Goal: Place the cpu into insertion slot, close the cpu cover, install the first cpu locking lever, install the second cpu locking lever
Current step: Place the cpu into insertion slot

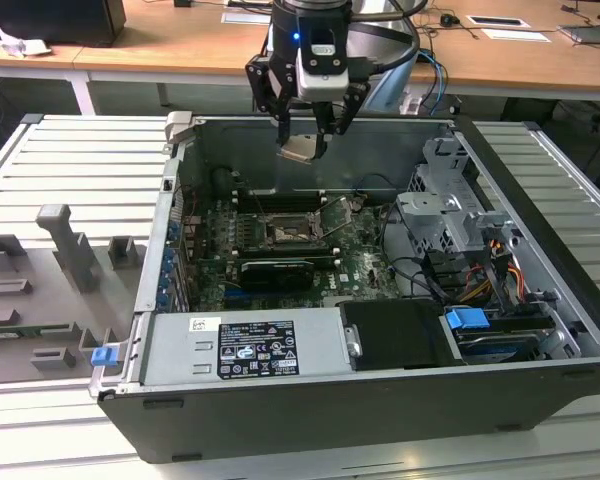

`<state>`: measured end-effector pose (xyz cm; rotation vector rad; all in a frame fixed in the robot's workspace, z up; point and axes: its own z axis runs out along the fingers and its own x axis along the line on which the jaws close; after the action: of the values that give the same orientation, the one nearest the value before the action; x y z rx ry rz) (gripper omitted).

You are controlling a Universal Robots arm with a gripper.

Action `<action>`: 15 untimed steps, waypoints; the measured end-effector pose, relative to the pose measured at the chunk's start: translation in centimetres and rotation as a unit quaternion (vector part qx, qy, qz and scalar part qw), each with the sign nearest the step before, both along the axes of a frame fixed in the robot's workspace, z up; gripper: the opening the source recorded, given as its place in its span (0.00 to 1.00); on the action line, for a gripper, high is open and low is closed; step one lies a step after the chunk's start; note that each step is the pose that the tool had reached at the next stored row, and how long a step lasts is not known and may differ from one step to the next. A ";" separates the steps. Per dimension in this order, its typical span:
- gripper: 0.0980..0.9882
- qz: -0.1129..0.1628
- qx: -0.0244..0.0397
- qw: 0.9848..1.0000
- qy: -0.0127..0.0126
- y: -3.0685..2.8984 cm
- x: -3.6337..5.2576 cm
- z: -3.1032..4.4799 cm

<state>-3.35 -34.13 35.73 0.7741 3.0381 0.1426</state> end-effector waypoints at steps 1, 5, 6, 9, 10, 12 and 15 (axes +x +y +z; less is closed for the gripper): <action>0.48 -0.003 0.000 1.000 0.000 0.00 0.00 -0.01; 0.48 -0.010 0.000 1.000 0.000 0.00 0.00 -0.02; 0.48 -0.013 0.000 1.000 0.000 0.00 0.00 -0.03; 0.48 -0.018 0.000 1.000 0.000 0.00 0.00 -0.04; 0.48 -0.019 0.000 1.000 0.000 0.00 0.00 -0.05; 0.48 -0.022 0.000 1.000 0.000 0.00 0.00 -0.05; 0.48 -0.026 0.000 1.000 0.000 0.00 0.00 -0.06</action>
<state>-3.35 -34.14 35.67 0.8520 3.0147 0.1423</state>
